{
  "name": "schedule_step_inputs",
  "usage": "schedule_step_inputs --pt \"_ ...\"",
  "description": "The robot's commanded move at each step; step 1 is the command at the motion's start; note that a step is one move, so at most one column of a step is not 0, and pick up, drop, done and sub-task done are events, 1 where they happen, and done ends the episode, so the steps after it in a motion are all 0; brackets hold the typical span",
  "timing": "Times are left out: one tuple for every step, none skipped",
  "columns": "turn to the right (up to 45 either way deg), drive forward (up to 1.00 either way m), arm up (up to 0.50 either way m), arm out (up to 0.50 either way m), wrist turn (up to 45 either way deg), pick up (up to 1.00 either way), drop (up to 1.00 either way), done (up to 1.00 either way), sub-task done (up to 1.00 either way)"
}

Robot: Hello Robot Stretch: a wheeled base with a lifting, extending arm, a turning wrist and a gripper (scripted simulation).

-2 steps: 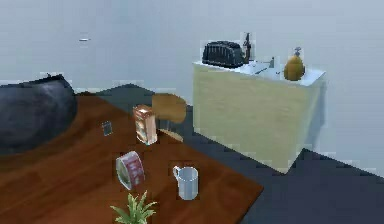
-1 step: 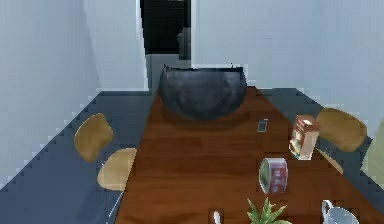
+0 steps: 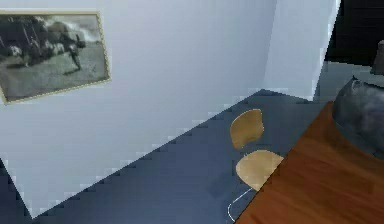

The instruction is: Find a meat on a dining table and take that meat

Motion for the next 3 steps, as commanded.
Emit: schedule_step_inputs --pt "-18.0 0.00 0.00 0.00 0.0 0.00 0.00 0.00 0.00" --pt "0.0 0.00 0.50 0.00 0.0 0.00 0.00 0.00 0.00" --pt "0.0 0.00 0.38 0.00 0.0 0.00 0.00 0.00 0.00"
